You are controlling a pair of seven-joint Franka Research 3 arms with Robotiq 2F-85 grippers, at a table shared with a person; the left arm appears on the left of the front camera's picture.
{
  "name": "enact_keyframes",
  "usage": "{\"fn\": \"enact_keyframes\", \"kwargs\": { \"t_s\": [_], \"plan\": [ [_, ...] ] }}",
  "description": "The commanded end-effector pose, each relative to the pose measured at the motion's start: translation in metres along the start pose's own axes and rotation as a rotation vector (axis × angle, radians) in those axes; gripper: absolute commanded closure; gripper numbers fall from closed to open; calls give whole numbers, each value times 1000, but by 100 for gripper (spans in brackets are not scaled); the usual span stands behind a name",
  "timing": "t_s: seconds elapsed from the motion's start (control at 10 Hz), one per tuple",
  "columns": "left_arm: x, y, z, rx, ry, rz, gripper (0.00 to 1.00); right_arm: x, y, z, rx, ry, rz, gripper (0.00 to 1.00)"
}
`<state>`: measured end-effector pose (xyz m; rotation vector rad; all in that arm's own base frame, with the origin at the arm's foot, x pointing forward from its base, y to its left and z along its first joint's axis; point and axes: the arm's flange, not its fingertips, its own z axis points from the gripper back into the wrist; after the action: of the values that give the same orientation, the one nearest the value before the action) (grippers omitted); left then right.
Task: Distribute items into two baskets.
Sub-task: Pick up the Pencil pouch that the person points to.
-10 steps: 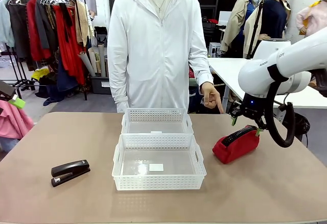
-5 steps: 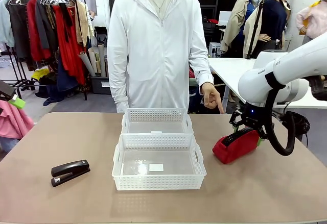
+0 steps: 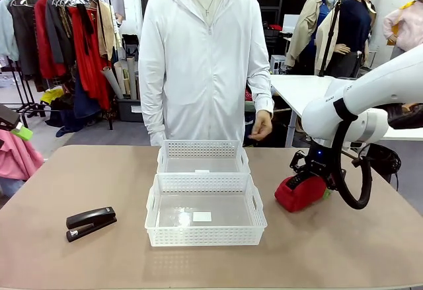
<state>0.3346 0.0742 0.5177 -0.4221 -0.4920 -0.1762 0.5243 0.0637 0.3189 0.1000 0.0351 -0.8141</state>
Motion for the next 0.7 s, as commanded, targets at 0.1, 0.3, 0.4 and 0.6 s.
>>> {"fn": "enact_keyframes", "kwargs": {
  "t_s": [0.1, 0.3, 0.4, 0.6],
  "plan": [
    [-1, 0, 0, -9, -4, 1, 2, 2, -1, 0, -10, -17, -23, 0],
    [-1, 0, 0, -9, -4, 1, 2, 2, -1, 0, -10, -17, -23, 0],
    [-1, 0, 0, -9, -4, 1, 2, 2, -1, 0, -10, -17, -23, 0],
    [-1, 0, 0, -9, -4, 1, 2, 2, -1, 0, -10, -17, -23, 0]
  ]
}}
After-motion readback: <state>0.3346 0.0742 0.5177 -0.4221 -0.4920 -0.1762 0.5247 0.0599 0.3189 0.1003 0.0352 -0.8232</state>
